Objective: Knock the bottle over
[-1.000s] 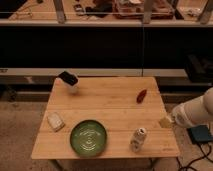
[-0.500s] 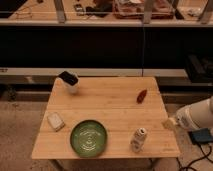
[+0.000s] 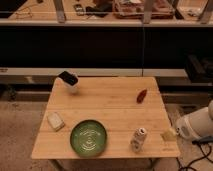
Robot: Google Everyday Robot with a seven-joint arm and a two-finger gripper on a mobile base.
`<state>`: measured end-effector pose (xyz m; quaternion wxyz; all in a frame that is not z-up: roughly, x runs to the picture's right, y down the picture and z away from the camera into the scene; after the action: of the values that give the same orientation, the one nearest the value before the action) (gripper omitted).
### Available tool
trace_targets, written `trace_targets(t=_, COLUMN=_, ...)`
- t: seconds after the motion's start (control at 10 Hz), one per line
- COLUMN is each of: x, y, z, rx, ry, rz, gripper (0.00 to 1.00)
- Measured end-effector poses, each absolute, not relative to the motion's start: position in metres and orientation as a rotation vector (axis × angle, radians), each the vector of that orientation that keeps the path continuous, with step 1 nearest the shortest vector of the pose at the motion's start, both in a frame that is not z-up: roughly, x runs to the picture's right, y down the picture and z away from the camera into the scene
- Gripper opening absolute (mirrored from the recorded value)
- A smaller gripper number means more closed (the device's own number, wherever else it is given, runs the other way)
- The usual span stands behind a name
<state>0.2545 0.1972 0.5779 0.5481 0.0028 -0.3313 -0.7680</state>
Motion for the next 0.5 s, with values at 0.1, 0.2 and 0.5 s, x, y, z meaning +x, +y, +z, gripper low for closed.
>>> trace_targets(t=0.1, x=0.2597, y=0.2037, z=0.5782, rx=-0.042, ry=-0.813, rz=-1.811, gripper=0.14)
trace_targets(t=0.2, x=0.2630, y=0.2081, z=0.5764, rx=-0.075, ry=-0.839, rz=-1.802, gripper=0.14)
trace_targets(t=0.5, x=0.2601, y=0.2132, z=0.5752, rx=-0.138, ry=-0.928, rz=-1.782, gripper=0.14)
